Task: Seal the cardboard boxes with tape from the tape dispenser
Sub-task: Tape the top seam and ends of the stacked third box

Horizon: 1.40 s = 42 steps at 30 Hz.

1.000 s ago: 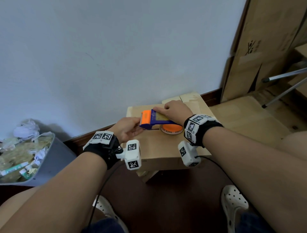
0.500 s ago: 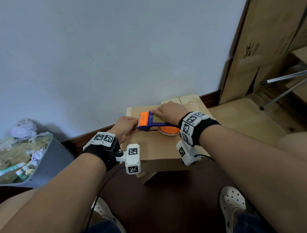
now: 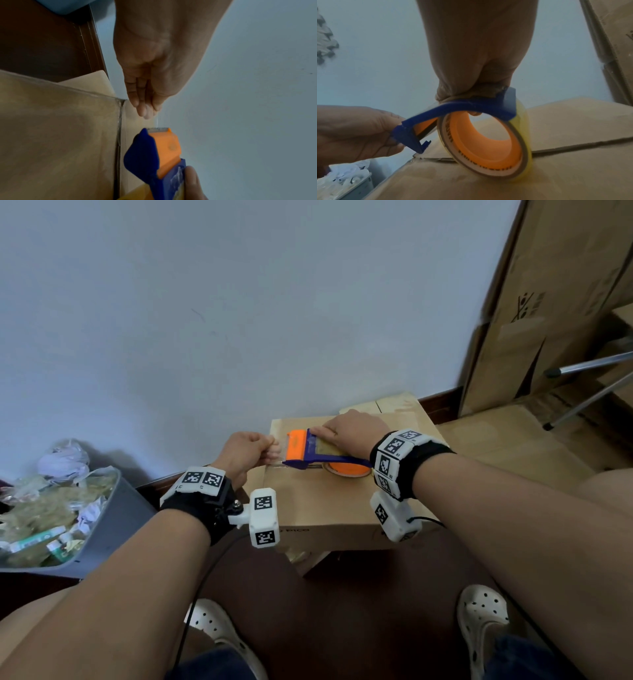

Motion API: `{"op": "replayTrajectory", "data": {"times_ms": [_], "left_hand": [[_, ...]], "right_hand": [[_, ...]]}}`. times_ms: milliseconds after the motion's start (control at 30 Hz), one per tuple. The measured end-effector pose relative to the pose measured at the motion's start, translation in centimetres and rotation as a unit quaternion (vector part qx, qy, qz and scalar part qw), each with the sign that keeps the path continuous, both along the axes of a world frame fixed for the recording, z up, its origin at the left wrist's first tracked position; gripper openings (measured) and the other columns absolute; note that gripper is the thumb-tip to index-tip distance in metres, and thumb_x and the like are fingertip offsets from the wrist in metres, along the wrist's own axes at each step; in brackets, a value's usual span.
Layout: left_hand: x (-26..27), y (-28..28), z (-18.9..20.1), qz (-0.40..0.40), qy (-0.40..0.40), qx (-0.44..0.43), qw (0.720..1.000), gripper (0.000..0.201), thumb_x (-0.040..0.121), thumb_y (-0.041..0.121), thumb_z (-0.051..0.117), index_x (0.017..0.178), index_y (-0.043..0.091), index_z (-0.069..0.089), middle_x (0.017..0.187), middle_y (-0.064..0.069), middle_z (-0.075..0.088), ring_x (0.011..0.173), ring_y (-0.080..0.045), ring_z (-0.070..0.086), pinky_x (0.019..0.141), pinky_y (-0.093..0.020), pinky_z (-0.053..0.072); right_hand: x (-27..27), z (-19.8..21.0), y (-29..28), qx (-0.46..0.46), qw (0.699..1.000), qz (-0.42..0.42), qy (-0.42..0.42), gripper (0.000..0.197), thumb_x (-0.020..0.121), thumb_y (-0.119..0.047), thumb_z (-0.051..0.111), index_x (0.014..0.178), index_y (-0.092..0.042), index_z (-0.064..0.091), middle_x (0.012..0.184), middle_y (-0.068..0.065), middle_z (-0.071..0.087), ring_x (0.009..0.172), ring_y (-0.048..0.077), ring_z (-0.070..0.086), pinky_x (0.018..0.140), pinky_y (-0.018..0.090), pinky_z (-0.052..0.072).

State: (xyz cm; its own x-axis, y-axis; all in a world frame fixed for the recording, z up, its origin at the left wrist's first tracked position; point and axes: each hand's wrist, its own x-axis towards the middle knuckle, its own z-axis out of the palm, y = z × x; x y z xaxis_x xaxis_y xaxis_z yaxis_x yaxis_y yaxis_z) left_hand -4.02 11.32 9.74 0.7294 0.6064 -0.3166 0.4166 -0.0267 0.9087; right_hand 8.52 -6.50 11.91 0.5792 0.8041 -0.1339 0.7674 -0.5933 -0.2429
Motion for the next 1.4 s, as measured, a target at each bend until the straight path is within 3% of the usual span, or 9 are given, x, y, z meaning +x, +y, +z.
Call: {"op": "replayTrajectory", "data": {"times_ms": [167, 333, 433, 533, 667, 900, 1100, 1233, 1400], "left_hand": [[0.0, 0.7, 0.4, -0.017, 0.023, 0.038, 0.999, 0.022, 0.098, 0.011, 0.049, 0.082, 0.006, 0.064, 0.075, -0.006, 0.066, 0.064, -0.012, 0.060, 0.051, -0.013, 0.047], [0.4, 0.8, 1.4, -0.030, 0.009, 0.031, 0.999, 0.026, 0.094, 0.030, 0.059, 0.082, 0.008, 0.065, 0.069, -0.002, 0.064, 0.059, -0.009, 0.059, 0.059, -0.017, 0.049], [0.5, 1.0, 1.3, 0.007, -0.027, 0.058, 0.998, 0.023, 0.091, 0.023, 0.065, 0.073, 0.010, 0.060, 0.066, -0.003, 0.063, 0.054, -0.008, 0.056, 0.066, -0.024, 0.050], [0.6, 0.4, 0.7, 0.043, -0.050, 0.089, 0.994, 0.019, 0.090, 0.020, 0.065, 0.077, 0.007, 0.063, 0.065, -0.003, 0.063, 0.054, -0.009, 0.054, 0.062, -0.023, 0.049], [0.5, -0.4, 1.0, 0.026, -0.074, 0.086, 0.993, 0.018, 0.092, 0.018, 0.063, 0.084, 0.002, 0.065, 0.067, -0.005, 0.063, 0.053, -0.007, 0.054, 0.055, -0.013, 0.048], [-0.1, 0.1, 1.2, 0.034, -0.078, 0.101, 0.991, 0.020, 0.092, 0.019, 0.064, 0.084, 0.001, 0.067, 0.070, -0.005, 0.064, 0.054, -0.004, 0.055, 0.055, -0.012, 0.047], [-1.7, 2.5, 1.0, 0.077, -0.058, 0.116, 0.989, 0.020, 0.092, 0.022, 0.062, 0.078, 0.009, 0.064, 0.071, -0.003, 0.063, 0.060, -0.009, 0.055, 0.064, -0.017, 0.049], [-2.2, 2.3, 0.5, 0.069, -0.059, 0.061, 0.994, 0.018, 0.093, 0.018, 0.061, 0.079, 0.007, 0.062, 0.070, -0.004, 0.061, 0.049, 0.000, 0.055, 0.051, -0.010, 0.046], [-2.3, 2.3, -0.3, 0.063, -0.043, -0.010, 0.997, 0.021, 0.095, 0.022, 0.057, 0.080, 0.008, 0.062, 0.070, -0.004, 0.058, 0.061, -0.011, 0.051, 0.064, -0.021, 0.045]], "right_hand": [[0.4, 0.0, 0.7, 0.010, 1.000, 0.012, 0.007, 0.059, 0.099, -0.058, 0.024, 0.090, -0.017, 0.065, 0.078, 0.003, 0.056, 0.076, 0.023, 0.054, 0.071, 0.033, 0.043], [-0.2, -0.6, 0.8, 0.072, 0.997, -0.022, 0.008, 0.062, 0.094, -0.065, 0.028, 0.058, -0.019, 0.047, 0.063, 0.000, 0.051, 0.069, 0.024, 0.054, 0.065, 0.033, 0.040], [-0.4, 0.1, 0.8, 0.104, 0.994, -0.030, 0.014, 0.065, 0.093, -0.067, 0.030, 0.054, -0.016, 0.042, 0.057, 0.001, 0.046, 0.062, 0.022, 0.050, 0.059, 0.032, 0.034], [-0.3, 0.4, 0.3, 0.110, 0.993, -0.036, 0.024, 0.066, 0.090, -0.069, 0.034, 0.056, -0.015, 0.050, 0.055, 0.002, 0.048, 0.059, 0.020, 0.050, 0.056, 0.031, 0.033], [0.2, 0.7, -0.7, 0.096, 0.994, -0.040, 0.043, 0.070, 0.091, -0.067, 0.038, 0.070, -0.006, 0.065, 0.057, 0.006, 0.049, 0.060, 0.021, 0.049, 0.057, 0.033, 0.034], [0.4, 0.9, -1.0, 0.096, 0.993, -0.039, 0.055, 0.072, 0.089, -0.070, 0.038, 0.073, -0.007, 0.068, 0.064, 0.012, 0.058, 0.061, 0.021, 0.052, 0.066, 0.038, 0.045], [0.4, 1.0, -2.0, 0.083, 0.995, -0.032, 0.055, 0.060, 0.090, -0.066, 0.041, 0.055, -0.019, 0.053, 0.054, 0.004, 0.048, 0.053, 0.017, 0.045, 0.053, 0.030, 0.031], [0.1, 1.1, -1.5, 0.075, 0.995, -0.047, 0.049, 0.063, 0.086, -0.071, 0.043, 0.052, -0.018, 0.051, 0.052, 0.003, 0.047, 0.052, 0.018, 0.046, 0.056, 0.031, 0.036], [0.2, 1.0, -0.6, 0.032, 0.997, -0.071, 0.028, 0.066, 0.080, -0.075, 0.047, 0.063, -0.013, 0.063, 0.057, 0.002, 0.054, 0.062, 0.021, 0.057, 0.063, 0.033, 0.046]]}}
